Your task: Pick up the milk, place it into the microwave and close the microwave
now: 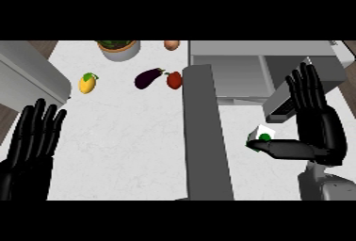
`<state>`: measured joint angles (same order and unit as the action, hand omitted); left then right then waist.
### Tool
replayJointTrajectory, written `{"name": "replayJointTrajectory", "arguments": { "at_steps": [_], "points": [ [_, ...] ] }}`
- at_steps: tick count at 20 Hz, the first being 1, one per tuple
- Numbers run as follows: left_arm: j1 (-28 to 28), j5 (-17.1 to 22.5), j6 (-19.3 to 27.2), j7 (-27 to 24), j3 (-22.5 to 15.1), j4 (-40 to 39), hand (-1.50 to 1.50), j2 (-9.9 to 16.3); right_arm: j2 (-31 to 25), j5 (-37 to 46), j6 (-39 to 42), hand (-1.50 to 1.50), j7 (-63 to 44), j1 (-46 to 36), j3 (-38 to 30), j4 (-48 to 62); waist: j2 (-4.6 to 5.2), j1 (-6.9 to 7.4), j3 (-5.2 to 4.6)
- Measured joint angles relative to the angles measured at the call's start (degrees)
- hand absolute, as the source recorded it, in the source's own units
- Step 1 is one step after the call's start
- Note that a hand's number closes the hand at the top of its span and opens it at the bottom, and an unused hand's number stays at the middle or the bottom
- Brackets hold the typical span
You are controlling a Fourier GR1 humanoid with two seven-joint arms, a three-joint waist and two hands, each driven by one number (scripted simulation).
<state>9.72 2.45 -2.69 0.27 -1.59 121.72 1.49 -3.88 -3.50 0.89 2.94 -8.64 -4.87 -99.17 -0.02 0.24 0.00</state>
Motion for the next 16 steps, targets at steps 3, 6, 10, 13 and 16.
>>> {"name": "replayJointTrajectory", "arguments": {
  "at_steps": [3, 6, 10, 13, 16],
  "points": [
    [0.98, -0.84, 0.25, -0.67, -1.23, 0.24, -1.5, -0.36, 0.01, 0.49, 0.04, -1.5, 1.61, 0.97, -0.25, 2.6, 0.01, -0.03, 0.01],
    [2.89, -1.2, 0.25, -0.74, -2.25, 2.41, -1.5, -0.6, -0.15, 0.95, 0.57, -1.5, 3.97, 2.4, -0.45, 5.26, 0.0, -0.03, 0.0],
    [4.36, -1.75, 0.29, 0.47, -3.7, 4.5, -1.5, -0.65, -0.57, 1.77, 1.03, -1.5, 8.05, 4.42, -1.21, 9.16, 0.0, -0.06, 0.01],
    [6.42, -0.83, -0.41, 0.97, -3.72, 6.93, -1.5, -0.4, -1.06, 1.97, 1.99, -1.5, 11.72, 5.59, -1.96, 13.23, -0.01, 0.0, 0.02],
    [7.77, -1.09, -0.96, -0.59, -4.03, 6.43, -1.5, -0.61, -1.89, 1.91, 2.6, -1.5, 15.22, 5.96, -3.5, 17.81, 0.01, 0.02, 0.02]
  ]
}}
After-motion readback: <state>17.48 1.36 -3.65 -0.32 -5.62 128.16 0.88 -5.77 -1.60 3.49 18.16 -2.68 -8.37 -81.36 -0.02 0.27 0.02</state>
